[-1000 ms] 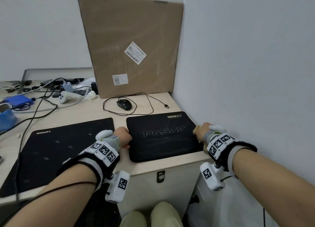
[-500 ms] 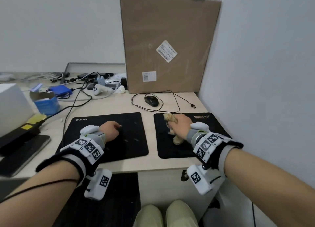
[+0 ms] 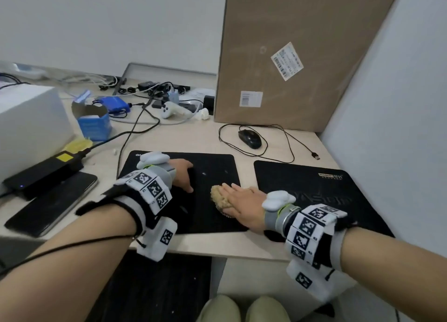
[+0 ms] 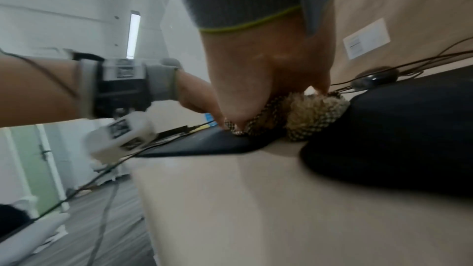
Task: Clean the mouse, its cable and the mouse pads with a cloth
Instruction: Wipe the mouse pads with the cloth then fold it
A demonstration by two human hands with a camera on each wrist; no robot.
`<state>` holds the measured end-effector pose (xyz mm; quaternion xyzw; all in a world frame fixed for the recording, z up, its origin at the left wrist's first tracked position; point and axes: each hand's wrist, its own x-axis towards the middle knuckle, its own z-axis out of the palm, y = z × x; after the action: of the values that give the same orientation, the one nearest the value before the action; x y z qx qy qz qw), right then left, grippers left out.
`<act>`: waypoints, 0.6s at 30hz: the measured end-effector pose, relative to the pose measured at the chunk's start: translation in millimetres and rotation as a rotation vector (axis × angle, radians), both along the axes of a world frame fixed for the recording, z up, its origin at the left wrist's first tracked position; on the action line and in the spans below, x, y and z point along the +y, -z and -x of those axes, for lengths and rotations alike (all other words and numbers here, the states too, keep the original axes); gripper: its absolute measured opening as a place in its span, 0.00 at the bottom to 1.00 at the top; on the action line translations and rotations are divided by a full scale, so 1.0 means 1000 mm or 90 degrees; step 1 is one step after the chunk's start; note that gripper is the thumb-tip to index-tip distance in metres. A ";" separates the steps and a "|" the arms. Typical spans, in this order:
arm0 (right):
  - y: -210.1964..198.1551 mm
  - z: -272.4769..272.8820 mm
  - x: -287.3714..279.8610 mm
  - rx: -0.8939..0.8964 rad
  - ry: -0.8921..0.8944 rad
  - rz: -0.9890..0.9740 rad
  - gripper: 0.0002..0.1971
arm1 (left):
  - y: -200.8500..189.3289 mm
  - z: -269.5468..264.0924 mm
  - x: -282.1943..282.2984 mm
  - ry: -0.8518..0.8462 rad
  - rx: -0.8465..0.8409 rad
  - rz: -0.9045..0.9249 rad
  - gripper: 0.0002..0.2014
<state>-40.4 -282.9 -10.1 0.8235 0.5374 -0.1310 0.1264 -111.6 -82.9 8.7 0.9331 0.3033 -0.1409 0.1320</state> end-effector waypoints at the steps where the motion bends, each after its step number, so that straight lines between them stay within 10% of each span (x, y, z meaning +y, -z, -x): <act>1: -0.003 -0.010 0.012 0.003 0.014 0.007 0.30 | -0.001 -0.001 0.003 0.015 0.009 -0.010 0.44; 11: -0.009 -0.087 0.108 0.094 0.147 -0.053 0.31 | -0.001 -0.001 0.011 0.042 0.018 -0.012 0.45; 18: -0.003 -0.045 0.045 0.059 -0.034 -0.021 0.32 | -0.002 0.004 0.011 0.027 0.010 0.006 0.46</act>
<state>4.2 -238.3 -6.8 0.8040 0.5663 -0.1567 0.0914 -115.4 -72.2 11.1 0.9377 0.2834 -0.1523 0.1310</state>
